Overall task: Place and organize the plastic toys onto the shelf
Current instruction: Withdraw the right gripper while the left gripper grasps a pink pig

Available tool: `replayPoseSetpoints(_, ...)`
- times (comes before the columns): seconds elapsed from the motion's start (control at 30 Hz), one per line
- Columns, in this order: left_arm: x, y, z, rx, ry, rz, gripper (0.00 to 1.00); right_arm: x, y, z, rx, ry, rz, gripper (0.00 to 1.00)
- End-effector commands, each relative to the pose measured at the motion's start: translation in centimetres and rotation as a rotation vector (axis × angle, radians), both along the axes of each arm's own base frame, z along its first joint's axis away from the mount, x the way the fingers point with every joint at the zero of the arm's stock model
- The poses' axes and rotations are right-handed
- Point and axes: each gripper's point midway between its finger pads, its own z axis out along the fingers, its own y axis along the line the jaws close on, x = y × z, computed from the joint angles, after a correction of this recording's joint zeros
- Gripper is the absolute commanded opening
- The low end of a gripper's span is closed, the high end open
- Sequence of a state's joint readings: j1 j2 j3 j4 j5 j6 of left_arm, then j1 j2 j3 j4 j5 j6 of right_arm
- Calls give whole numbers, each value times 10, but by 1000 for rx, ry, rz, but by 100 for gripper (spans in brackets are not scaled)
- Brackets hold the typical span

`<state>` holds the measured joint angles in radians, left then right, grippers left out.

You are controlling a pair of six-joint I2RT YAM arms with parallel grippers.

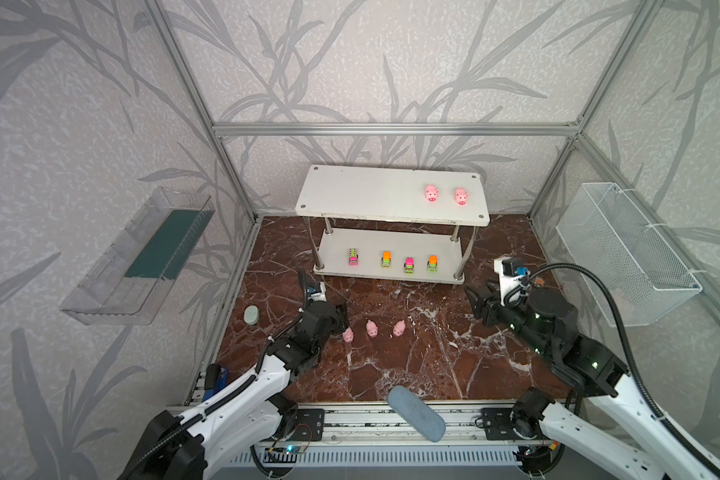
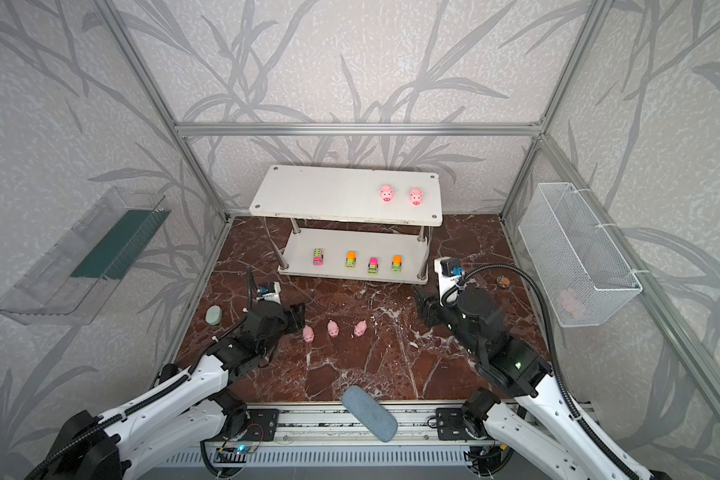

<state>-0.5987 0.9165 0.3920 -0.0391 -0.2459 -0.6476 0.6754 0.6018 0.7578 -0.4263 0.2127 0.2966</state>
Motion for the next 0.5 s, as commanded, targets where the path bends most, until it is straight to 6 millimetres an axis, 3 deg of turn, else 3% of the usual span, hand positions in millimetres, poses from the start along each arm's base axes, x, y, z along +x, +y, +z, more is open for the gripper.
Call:
replayPoseSetpoints(0.0, -11, -3, -7, 15, 48, 19, 67, -7, -7, -35, 84, 87, -59, 60)
replayPoseSetpoints(0.2, -19, -12, -20, 11, 95, 34, 67, -5, 1, -89, 116, 188, -70, 60)
replayPoseSetpoints(0.47, -26, -23, -47, 53, 213, 49, 67, 3, 15, -125, 103, 256, -54, 60)
